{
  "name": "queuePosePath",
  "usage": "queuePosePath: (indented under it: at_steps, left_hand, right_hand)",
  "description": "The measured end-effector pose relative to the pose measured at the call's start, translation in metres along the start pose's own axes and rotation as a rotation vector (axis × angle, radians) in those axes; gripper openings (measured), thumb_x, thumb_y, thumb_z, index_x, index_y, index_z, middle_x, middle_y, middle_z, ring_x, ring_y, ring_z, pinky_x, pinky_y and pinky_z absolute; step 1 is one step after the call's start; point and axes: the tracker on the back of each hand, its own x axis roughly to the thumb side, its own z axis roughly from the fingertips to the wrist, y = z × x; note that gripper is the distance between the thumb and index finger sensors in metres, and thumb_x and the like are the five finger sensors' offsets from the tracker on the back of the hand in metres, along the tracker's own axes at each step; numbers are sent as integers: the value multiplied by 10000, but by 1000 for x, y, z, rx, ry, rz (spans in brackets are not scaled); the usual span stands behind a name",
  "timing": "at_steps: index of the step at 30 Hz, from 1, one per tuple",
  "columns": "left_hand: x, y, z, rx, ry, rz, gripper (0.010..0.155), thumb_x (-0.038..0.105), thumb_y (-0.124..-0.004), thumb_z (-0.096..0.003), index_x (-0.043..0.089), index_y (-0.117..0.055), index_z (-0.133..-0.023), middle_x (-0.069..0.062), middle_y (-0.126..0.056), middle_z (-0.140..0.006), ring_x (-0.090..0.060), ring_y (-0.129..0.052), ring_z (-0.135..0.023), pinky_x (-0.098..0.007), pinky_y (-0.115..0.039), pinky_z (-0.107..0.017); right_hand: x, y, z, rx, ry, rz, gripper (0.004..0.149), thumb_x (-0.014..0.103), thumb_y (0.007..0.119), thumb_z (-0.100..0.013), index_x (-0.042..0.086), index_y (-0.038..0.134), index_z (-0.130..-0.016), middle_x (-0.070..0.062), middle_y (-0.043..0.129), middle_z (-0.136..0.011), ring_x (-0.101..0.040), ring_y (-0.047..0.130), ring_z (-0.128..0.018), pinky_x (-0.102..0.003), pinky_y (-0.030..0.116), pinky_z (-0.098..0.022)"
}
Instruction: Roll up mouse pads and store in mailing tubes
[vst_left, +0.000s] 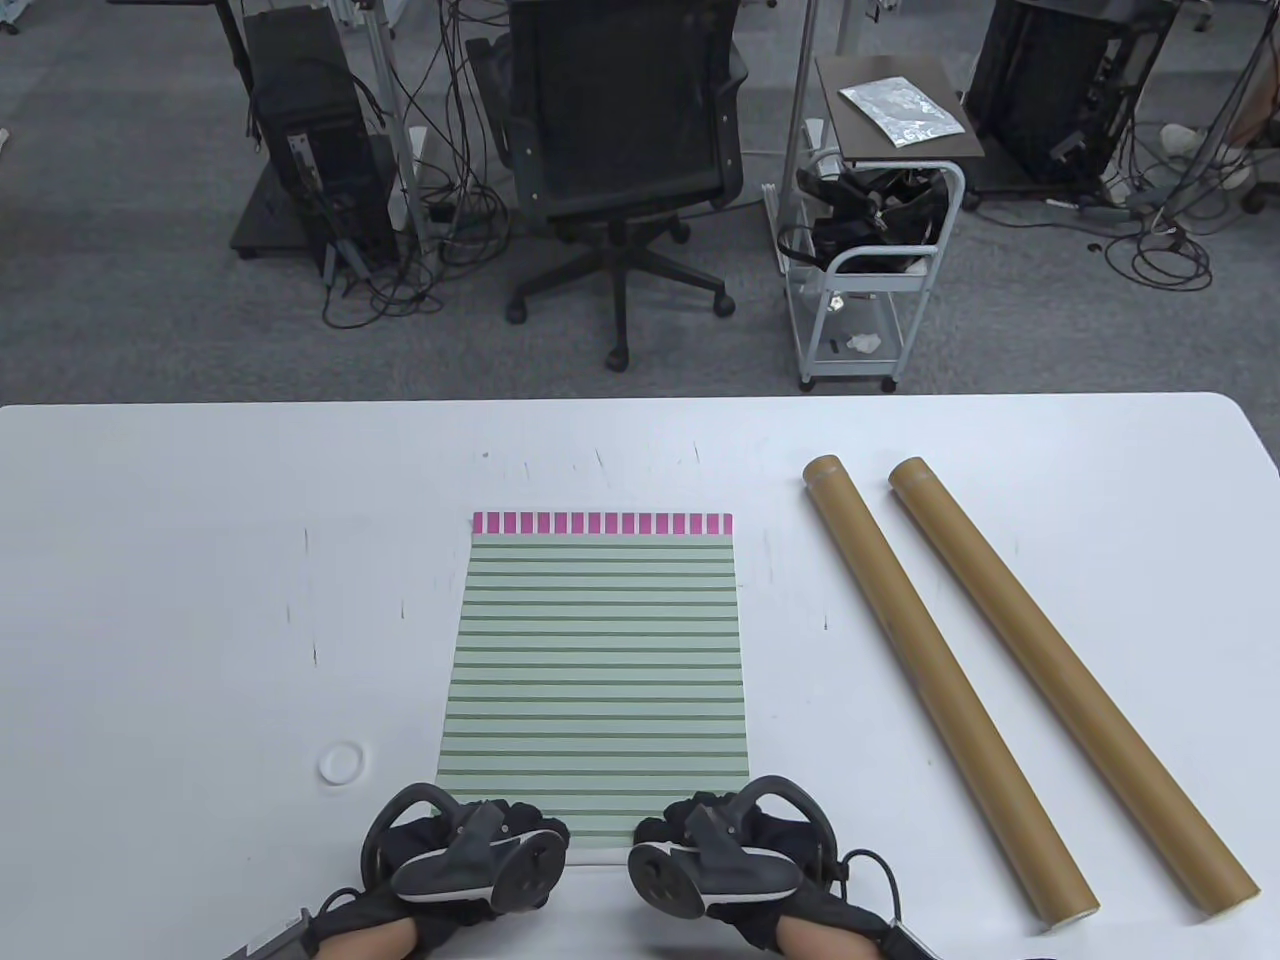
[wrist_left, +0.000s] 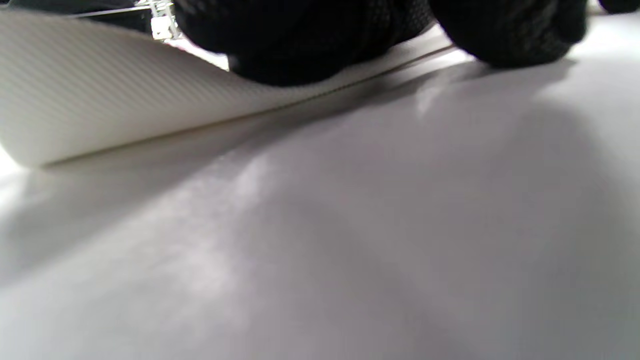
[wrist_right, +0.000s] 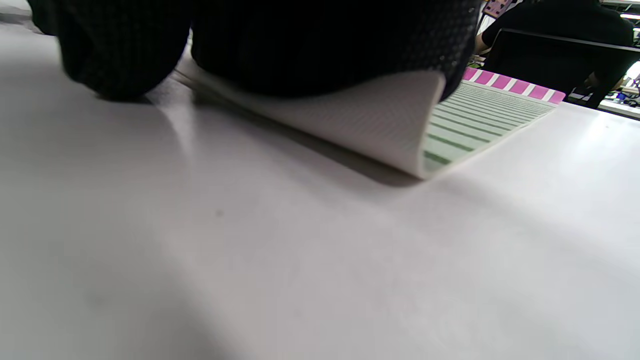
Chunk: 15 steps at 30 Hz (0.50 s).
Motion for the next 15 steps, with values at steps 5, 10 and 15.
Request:
queuePosePath:
  at_steps: [5, 10, 15]
  left_hand:
    - [8, 3, -2, 24, 29, -79, 575, 521, -761, -321, 333, -700, -861, 98, -880, -700, -120, -957, -488, -157, -867, -325]
    - [17, 5, 0, 73, 27, -167, 486, 474, -750, -366, 329, -739, -829, 97, -904, -713, -125, -977, -551, -193, -887, -385]
    - [26, 4, 7, 138, -26, -282, 430, 459, -772, -417, 294, -790, -814, 71, -935, -705, -141, -1001, -536, -200, -897, -378]
  right_hand:
    - [-4, 3, -3, -31, 48, -8, 515, 422, 770, -353, 306, 708, -851, 33, 863, -703, -199, 897, -581, -394, 797, -516]
    - [-5, 3, -3, -50, 55, -18, 437, 395, 780, -385, 328, 736, -815, 27, 878, -692, -209, 896, -584, -399, 787, -526]
    - [1, 2, -1, -72, 19, 59, 434, 398, 778, -408, 299, 745, -829, 17, 887, -714, -223, 897, -598, -390, 781, -531]
